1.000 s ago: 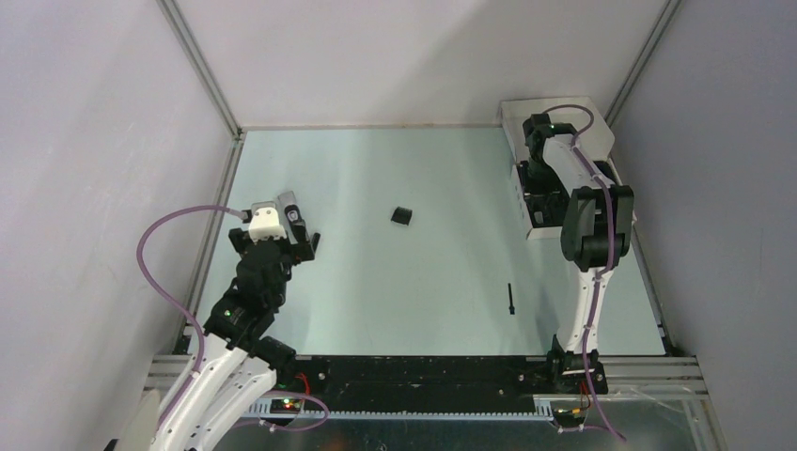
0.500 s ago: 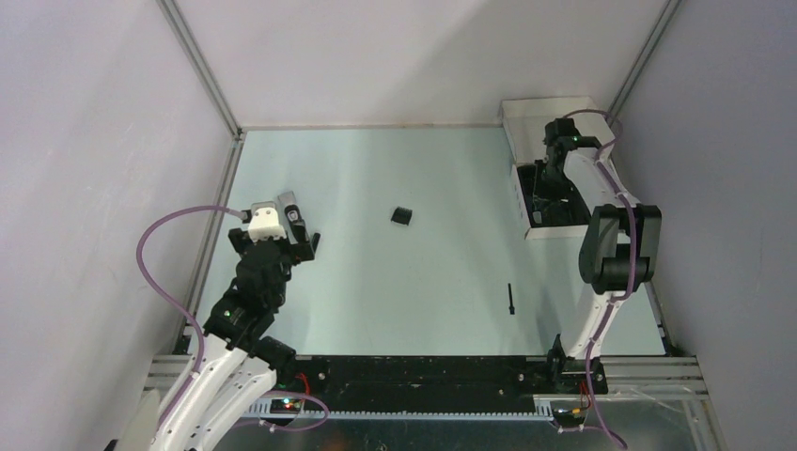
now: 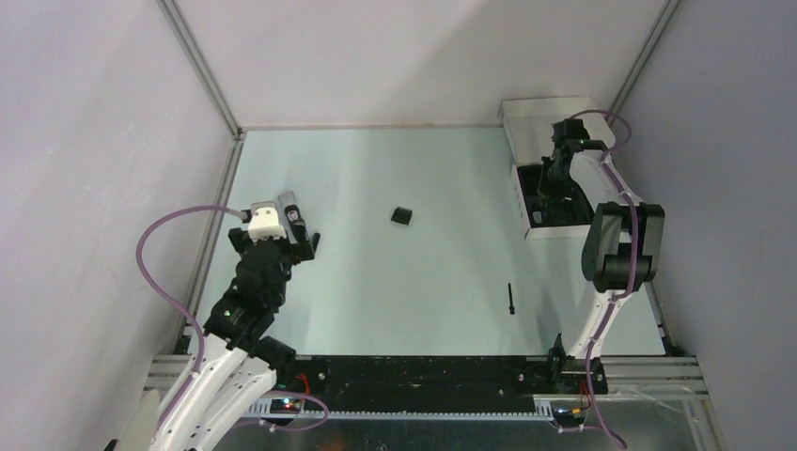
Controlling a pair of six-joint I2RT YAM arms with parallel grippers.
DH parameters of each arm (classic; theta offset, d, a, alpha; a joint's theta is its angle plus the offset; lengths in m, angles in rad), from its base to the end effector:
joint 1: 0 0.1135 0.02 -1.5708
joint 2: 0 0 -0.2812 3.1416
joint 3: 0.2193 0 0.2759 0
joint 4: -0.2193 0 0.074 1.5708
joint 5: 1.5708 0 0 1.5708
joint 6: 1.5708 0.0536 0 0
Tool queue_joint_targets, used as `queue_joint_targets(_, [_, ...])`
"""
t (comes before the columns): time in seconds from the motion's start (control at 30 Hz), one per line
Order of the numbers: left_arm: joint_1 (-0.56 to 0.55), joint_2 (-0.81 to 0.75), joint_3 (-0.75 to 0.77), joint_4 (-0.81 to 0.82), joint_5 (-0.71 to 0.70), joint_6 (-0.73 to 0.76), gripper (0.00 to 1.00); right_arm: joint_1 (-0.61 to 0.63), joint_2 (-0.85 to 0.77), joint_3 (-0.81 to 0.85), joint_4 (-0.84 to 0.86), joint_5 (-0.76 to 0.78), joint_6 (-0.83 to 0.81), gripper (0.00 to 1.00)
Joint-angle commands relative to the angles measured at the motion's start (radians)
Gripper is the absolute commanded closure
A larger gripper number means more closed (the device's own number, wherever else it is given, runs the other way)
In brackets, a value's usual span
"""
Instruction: Sort the hair-cutting tools
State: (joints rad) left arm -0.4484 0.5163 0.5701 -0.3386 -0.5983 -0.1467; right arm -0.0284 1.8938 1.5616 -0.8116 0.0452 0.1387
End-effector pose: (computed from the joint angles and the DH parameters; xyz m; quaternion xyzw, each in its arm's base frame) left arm 0.1525 -0.0398 0.2935 -0.0598 0.7826 0.0575 0.6169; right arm 0.4360 -0.0148 0.2330 0.0863 0.9732 -0.0104 0.2127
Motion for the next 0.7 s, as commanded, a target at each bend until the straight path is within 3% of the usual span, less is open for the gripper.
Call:
queue_joint_targets(0.0, [0.004, 0.002, -0.007, 0.034, 0.0, 0.022, 0.0, -0.001, 0.029, 0.011, 0.032, -0.004, 0.007, 0.91])
queue_joint_targets(0.67, [0.004, 0.003, -0.007, 0.033, 0.005, 0.022, 0.0, 0.012, -0.024, -0.016, 0.026, -0.022, 0.012, 0.91])
